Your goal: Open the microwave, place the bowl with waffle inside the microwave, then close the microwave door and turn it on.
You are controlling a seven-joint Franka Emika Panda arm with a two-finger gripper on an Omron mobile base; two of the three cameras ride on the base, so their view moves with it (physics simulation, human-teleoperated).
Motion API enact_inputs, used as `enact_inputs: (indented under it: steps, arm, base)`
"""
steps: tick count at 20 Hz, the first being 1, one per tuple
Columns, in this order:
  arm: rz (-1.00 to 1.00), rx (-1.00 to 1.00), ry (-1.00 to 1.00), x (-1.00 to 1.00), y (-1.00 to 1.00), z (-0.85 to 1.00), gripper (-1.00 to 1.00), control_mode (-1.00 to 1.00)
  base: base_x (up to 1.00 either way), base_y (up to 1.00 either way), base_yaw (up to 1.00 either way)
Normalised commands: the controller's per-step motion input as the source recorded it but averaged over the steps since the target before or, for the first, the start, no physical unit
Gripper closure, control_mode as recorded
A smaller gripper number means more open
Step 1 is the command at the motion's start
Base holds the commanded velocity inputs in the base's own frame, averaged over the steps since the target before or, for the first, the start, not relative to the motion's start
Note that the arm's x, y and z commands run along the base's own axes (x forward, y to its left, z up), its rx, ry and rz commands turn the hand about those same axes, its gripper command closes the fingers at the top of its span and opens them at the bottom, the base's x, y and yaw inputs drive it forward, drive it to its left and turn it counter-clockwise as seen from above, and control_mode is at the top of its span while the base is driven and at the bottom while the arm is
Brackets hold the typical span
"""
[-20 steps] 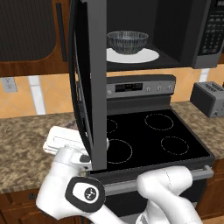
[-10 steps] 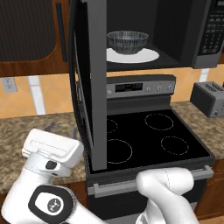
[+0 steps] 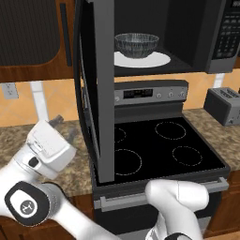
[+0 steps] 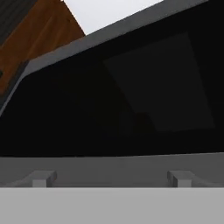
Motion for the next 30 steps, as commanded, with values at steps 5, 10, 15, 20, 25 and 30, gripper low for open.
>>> enact_inputs:
  steps: [5, 10, 15, 20, 25, 30]
  arm:
    - [-0.17, 0.0, -0.15, -0.11, -0.62, 0.0, -1.0, -1.0]
    - [-0.16, 0.0, -0.12, -0.17, -0.63, 0.11, -1.0, -1.0]
    - [-0.08, 0.0, -0.1, -0.45, -0.64, 0.17, -1.0, -1.0]
    - [-0.09, 0.05, -0.09, -0.66, -0.7, 0.29, -1.0, -1.0]
    - [-0.05, 0.09, -0.03, -0.32, -0.77, 0.46, -1.0, -1.0]
    - [0.0, 0.07, 0.0, -0.03, -0.6, 0.32, -1.0, -1.0]
  base:
    - [0.0, 0.0, 0.0]
    - [0.0, 0.0, 0.0]
    - [0.0, 0.0, 0.0]
    - [0.0, 0.0, 0.0]
    - [0.0, 0.0, 0.0]
    - [0.0, 0.0, 0.0]
